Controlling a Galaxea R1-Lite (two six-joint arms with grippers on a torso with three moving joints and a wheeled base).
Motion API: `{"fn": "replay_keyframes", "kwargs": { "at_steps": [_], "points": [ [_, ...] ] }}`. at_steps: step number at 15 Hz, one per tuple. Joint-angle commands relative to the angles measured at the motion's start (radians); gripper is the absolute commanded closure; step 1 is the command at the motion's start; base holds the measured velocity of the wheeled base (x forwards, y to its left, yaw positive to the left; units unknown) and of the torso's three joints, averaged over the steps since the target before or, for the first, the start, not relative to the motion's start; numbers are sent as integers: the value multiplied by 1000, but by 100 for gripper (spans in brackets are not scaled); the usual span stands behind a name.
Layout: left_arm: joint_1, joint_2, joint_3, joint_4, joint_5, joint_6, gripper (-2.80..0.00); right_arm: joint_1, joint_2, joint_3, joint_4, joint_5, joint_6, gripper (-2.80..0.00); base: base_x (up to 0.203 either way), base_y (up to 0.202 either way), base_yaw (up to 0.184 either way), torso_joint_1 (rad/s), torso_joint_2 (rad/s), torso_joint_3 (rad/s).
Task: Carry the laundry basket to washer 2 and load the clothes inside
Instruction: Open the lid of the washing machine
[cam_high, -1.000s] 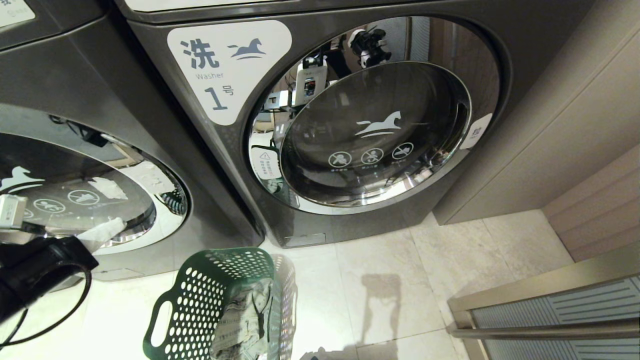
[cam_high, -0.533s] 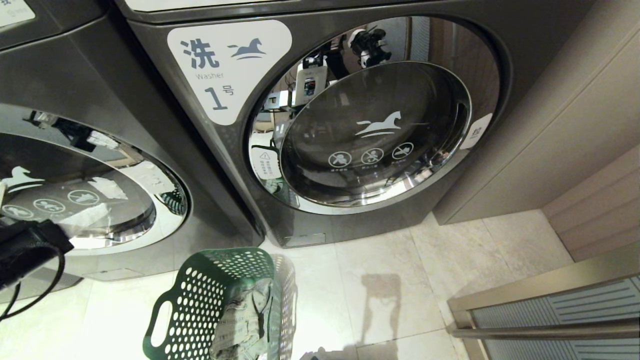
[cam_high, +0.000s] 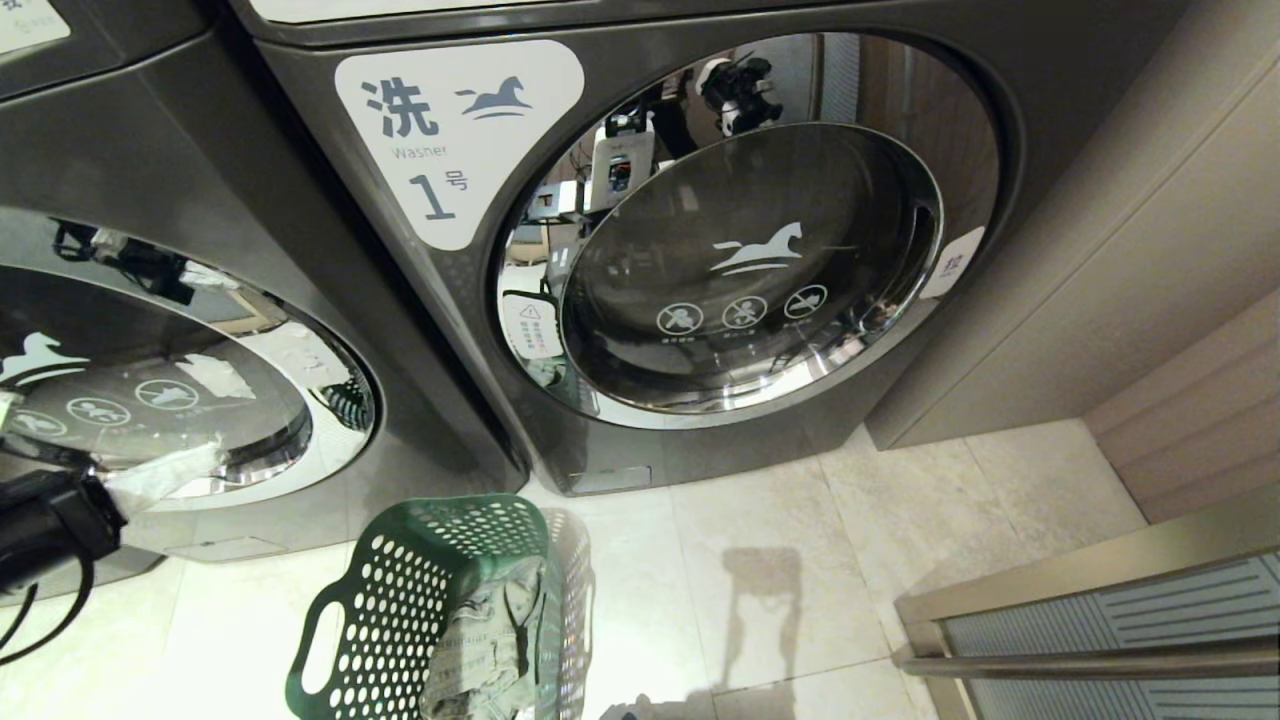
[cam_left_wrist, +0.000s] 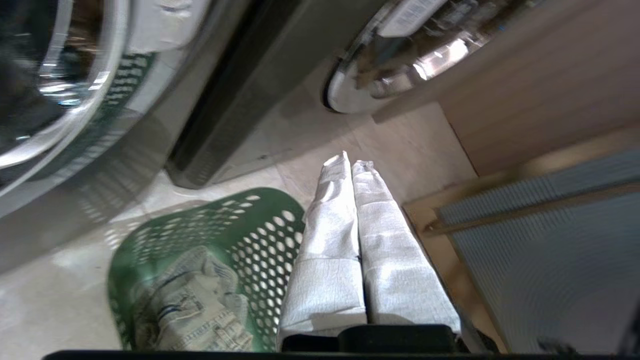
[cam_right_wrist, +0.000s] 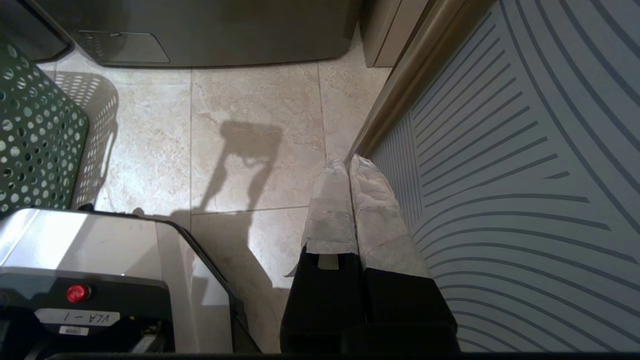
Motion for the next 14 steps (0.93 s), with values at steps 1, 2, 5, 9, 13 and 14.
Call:
{"fn": "replay_keyframes", "kwargs": {
  "at_steps": [1, 2, 5, 9, 13, 14],
  "points": [
    [1, 18, -10, -9, -50, -2, 0, 0, 1, 0, 1, 1, -1, 0, 0, 0, 0, 0, 0, 0],
    [1, 26, -13, -9, -83, -2, 0, 0, 1, 0, 1, 1, 0, 0, 0, 0, 0, 0, 0, 0],
    [-13, 35, -57, -9, -81, 46, 0, 0, 1, 0, 1, 1, -1, 0, 0, 0, 0, 0, 0, 0],
    [-8, 66, -55, -9, -37, 253, 0, 0, 1, 0, 1, 1, -1, 0, 0, 0, 0, 0, 0, 0],
    [-13, 97, -64, -9, -33, 270, 0, 0, 1, 0, 1, 1, -1, 0, 0, 0, 0, 0, 0, 0],
    [-16, 102, -63, -9, -33, 270, 0, 0, 1, 0, 1, 1, -1, 0, 0, 0, 0, 0, 0, 0]
  ]
}}
